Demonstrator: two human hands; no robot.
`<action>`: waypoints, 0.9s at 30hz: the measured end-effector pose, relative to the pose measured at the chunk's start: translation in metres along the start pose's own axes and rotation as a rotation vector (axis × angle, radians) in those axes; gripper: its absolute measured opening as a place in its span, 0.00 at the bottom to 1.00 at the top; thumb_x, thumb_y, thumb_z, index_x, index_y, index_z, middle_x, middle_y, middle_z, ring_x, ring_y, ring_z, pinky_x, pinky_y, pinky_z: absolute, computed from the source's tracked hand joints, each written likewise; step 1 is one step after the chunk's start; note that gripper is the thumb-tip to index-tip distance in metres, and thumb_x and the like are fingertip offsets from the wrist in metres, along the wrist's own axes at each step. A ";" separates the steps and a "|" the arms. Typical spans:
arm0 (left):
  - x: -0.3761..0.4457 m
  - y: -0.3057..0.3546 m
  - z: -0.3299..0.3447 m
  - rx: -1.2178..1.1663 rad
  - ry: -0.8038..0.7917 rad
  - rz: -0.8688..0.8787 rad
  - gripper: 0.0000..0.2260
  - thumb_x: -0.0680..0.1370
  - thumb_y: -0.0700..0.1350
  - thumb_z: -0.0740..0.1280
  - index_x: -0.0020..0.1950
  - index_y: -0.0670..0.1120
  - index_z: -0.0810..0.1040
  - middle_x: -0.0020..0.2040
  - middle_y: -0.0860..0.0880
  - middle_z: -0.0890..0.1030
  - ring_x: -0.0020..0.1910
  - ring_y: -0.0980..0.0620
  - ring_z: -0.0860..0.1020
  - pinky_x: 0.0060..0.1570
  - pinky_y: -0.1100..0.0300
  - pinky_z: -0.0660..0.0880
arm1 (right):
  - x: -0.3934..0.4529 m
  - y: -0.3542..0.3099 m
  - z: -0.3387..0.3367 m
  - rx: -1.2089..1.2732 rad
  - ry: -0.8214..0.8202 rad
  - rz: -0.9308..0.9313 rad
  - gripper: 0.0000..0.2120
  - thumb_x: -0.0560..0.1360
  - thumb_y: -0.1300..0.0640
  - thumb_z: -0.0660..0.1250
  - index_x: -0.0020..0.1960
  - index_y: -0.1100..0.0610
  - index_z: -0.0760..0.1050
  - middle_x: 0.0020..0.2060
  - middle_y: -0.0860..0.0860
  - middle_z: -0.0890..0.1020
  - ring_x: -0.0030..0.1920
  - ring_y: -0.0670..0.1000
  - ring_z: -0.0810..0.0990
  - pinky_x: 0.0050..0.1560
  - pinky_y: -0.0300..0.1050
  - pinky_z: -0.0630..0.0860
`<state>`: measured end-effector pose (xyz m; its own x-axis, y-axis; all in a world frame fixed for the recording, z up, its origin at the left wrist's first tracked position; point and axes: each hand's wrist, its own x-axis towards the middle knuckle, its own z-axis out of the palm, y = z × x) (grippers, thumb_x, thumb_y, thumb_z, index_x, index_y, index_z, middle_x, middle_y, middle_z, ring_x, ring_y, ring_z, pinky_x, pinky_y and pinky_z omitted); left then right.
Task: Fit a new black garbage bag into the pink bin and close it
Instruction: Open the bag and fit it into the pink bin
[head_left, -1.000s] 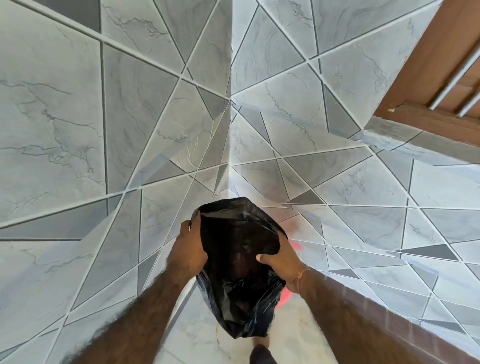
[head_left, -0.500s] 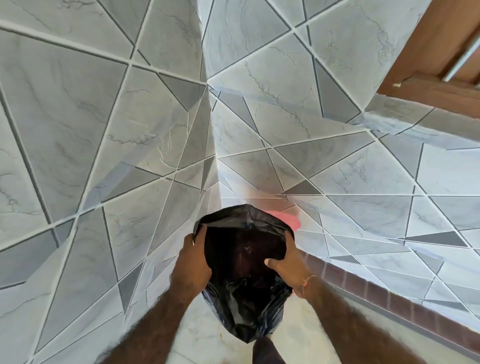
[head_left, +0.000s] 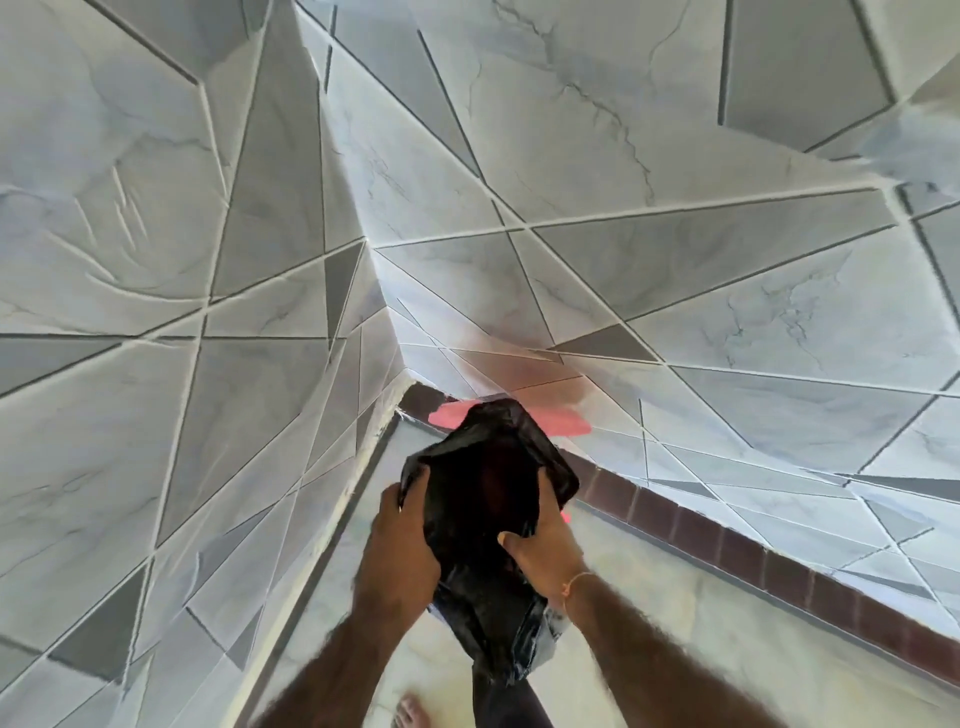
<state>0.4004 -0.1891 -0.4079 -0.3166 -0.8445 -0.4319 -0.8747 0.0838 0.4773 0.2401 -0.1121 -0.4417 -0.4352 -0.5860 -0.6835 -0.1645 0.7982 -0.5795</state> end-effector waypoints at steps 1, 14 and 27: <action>0.006 0.001 0.005 -0.004 -0.008 -0.018 0.37 0.74 0.31 0.61 0.77 0.56 0.52 0.74 0.49 0.61 0.69 0.46 0.68 0.64 0.54 0.71 | 0.007 0.000 0.003 -0.015 -0.026 0.020 0.47 0.71 0.52 0.68 0.76 0.35 0.39 0.65 0.53 0.75 0.61 0.59 0.77 0.60 0.45 0.75; 0.038 -0.050 0.058 -0.009 -0.069 -0.178 0.39 0.68 0.28 0.58 0.76 0.54 0.57 0.65 0.42 0.69 0.58 0.41 0.73 0.56 0.47 0.76 | 0.083 0.019 0.101 0.113 -0.261 0.057 0.48 0.68 0.55 0.68 0.77 0.38 0.42 0.68 0.53 0.75 0.66 0.56 0.75 0.67 0.46 0.71; 0.090 -0.087 0.122 -0.050 -0.179 -0.107 0.35 0.71 0.35 0.62 0.76 0.52 0.57 0.67 0.42 0.66 0.63 0.38 0.71 0.62 0.43 0.73 | 0.135 0.056 0.123 0.132 -0.153 0.133 0.46 0.69 0.60 0.67 0.78 0.42 0.44 0.65 0.56 0.77 0.62 0.58 0.77 0.62 0.46 0.74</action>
<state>0.4037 -0.2076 -0.5819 -0.2866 -0.7391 -0.6096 -0.8892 -0.0316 0.4564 0.2803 -0.1636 -0.6214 -0.3048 -0.4992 -0.8111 0.0064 0.8505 -0.5259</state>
